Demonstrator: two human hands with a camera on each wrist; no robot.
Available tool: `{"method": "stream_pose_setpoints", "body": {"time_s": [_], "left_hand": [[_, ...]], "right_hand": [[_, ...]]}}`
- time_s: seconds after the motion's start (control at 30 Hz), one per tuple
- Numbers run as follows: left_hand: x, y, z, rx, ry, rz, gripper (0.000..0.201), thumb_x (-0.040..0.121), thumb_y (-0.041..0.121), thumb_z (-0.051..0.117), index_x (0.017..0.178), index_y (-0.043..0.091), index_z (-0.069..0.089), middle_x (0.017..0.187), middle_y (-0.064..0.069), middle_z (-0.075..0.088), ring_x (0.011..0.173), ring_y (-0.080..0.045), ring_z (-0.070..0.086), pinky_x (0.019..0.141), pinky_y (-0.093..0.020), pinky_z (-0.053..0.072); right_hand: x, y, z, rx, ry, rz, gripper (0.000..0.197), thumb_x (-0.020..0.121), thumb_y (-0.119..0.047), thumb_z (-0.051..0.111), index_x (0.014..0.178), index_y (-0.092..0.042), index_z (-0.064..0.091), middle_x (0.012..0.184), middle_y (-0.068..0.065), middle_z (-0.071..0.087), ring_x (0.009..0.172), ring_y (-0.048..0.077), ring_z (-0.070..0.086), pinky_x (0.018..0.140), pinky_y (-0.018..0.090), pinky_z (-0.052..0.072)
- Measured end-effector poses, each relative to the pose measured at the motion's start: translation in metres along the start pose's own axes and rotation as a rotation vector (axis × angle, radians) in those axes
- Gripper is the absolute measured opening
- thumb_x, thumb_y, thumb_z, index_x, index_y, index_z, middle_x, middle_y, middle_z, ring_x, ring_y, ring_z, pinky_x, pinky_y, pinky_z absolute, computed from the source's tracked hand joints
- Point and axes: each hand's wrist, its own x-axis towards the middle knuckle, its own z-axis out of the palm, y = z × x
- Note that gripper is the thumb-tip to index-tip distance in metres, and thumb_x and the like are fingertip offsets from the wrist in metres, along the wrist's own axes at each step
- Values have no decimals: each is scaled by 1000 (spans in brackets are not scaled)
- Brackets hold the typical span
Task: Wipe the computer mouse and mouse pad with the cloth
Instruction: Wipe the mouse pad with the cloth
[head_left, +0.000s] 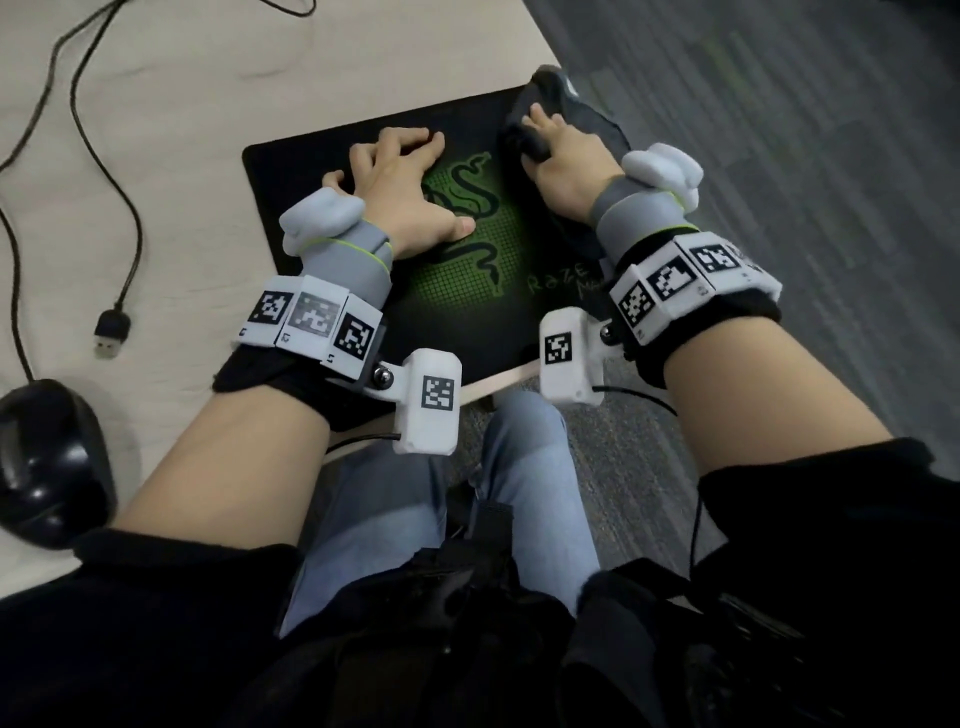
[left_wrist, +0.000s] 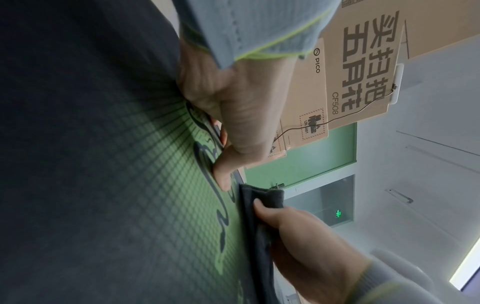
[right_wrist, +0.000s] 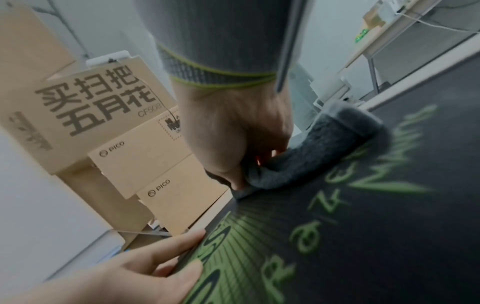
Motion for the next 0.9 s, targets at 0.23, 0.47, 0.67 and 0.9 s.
{"method": "stream_pose_setpoints", "body": {"time_s": [0.23, 0.47, 0.67, 0.9], "left_hand": [[-6, 9, -5, -4, -17, -22, 78, 80, 39, 67, 146, 31, 27, 151, 10, 22, 140, -22, 15, 117, -39, 6], [-40, 39, 12, 123, -92, 145, 62, 87, 29, 61, 144, 29, 35, 158, -2, 17, 146, -27, 10, 116, -39, 12], [-42, 17, 17, 84, -143, 179, 75, 78, 51, 66, 143, 42, 29, 159, 12, 5, 148, -13, -4, 117, -47, -1], [-46, 22, 22, 59, -74, 128, 71, 77, 50, 67, 139, 45, 34, 158, 15, 10, 147, -10, 0, 118, -42, -2]], "right_hand": [[-72, 23, 12, 161, -85, 37, 54, 99, -28, 40, 149, -22, 20, 159, 7, 17, 146, 25, 18, 115, 27, 14], [-80, 23, 18, 110, -66, 74, 52, 100, -29, 38, 148, -17, 25, 155, 8, 28, 142, 29, 28, 111, 29, 25], [-55, 13, 6, 61, -36, 96, 56, 100, -29, 36, 150, -13, 15, 154, 12, 28, 140, 31, 31, 110, 31, 28], [-76, 25, 23, 139, 99, 73, 53, 100, -27, 38, 149, -18, 22, 157, 8, 24, 142, 29, 29, 111, 28, 22]]}}
